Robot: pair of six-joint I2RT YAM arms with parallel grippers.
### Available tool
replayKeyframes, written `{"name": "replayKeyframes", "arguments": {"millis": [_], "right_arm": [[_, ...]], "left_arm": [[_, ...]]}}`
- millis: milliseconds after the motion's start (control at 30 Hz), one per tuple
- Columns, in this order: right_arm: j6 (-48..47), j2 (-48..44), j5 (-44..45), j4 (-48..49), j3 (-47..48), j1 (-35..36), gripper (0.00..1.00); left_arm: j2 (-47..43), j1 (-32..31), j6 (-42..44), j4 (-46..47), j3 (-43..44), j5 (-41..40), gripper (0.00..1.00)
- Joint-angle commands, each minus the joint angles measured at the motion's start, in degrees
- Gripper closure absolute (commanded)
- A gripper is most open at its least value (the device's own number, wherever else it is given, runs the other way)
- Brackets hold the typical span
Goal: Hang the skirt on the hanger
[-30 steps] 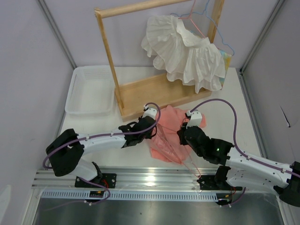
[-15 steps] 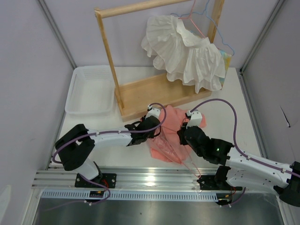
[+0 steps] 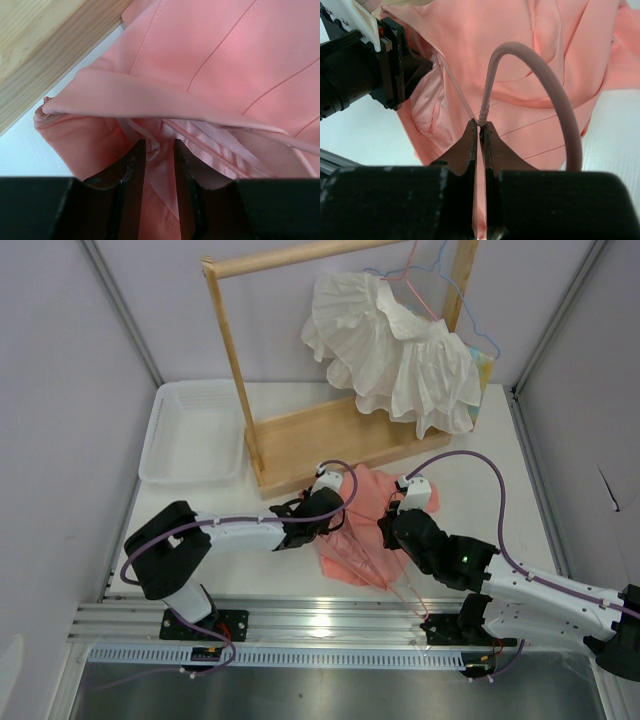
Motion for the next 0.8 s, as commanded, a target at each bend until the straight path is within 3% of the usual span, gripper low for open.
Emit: {"name": "replayKeyframes", "arguments": {"millis": [0,433,567,700,767], "right_arm": [[0.4,-0.25,2.6,-0.01,0.78,0.14,1.0],[0.49,-0.6,2.69,-0.19,0.26,0.05,1.0],[0.4,-0.86,2.69,-0.37,0.26,0.05,1.0],[0.32,-1.39,2.69,-0.54,0.26,0.05,1.0],[0.23,-1.39,2.69,-0.54,0.34,0.05,1.0]], "left_arm": [[0.72,0.8,-0.63,1.75,0.86,-1.19,0.66],[4.49,2.64,-2.13,5.8,0.33,2.5,0.72],[3.71,2.73,-2.74,5.62,-0.11,2.68,0.81],[0.46,2.73,-2.39,4.3,-0.2,2.76,1.0],[-2.51,2.73,-1.96,3.86,0.06,3.29,1.0]]}}
